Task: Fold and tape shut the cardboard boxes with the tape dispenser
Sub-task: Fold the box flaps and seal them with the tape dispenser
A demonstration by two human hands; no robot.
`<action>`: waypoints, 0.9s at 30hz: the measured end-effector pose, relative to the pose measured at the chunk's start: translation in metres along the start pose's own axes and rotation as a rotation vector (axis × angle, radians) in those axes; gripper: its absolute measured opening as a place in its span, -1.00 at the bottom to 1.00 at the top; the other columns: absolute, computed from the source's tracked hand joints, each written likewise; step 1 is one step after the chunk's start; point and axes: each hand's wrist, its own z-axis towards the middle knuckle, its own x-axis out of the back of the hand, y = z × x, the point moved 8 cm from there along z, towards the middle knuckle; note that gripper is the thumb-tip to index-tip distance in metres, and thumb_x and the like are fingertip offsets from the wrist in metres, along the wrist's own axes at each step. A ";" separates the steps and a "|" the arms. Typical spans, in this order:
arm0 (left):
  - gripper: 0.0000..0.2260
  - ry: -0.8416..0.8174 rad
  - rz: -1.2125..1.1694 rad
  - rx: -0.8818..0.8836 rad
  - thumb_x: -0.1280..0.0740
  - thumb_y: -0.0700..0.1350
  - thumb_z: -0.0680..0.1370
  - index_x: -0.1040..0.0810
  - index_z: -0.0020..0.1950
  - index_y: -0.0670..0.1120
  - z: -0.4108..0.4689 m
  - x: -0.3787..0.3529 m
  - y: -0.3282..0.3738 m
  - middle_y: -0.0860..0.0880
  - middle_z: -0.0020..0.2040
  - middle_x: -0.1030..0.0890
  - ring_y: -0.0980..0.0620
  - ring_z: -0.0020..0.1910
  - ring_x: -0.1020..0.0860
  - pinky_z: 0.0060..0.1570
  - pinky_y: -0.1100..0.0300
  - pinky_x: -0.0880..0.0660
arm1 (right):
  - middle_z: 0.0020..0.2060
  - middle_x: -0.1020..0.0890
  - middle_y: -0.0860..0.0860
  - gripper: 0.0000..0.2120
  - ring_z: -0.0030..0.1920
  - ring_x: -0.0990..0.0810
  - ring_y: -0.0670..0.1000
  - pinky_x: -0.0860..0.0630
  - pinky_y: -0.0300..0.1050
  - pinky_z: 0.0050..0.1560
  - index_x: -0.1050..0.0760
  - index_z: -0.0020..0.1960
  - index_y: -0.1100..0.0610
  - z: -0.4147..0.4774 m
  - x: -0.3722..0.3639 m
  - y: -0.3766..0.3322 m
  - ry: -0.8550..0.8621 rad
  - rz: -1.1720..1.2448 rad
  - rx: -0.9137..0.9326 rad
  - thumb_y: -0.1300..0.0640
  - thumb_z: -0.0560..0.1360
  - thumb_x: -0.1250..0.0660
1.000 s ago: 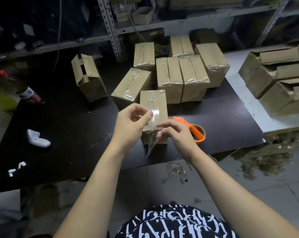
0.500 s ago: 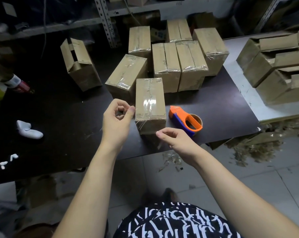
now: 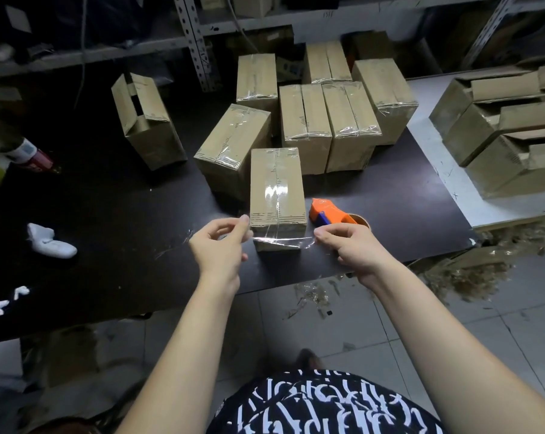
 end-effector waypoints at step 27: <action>-0.93 0.046 -0.096 0.198 -0.55 -0.22 0.50 -0.69 -0.16 -0.13 0.026 -0.001 -0.025 0.02 -0.27 -0.69 0.19 -0.35 -0.63 -0.23 0.25 -0.44 | -0.08 -0.73 -0.10 -0.91 0.01 -0.62 -0.06 -0.53 -0.20 -0.08 -0.77 -0.13 -0.04 0.042 0.013 -0.011 0.157 -0.131 0.033 -0.04 0.45 -0.58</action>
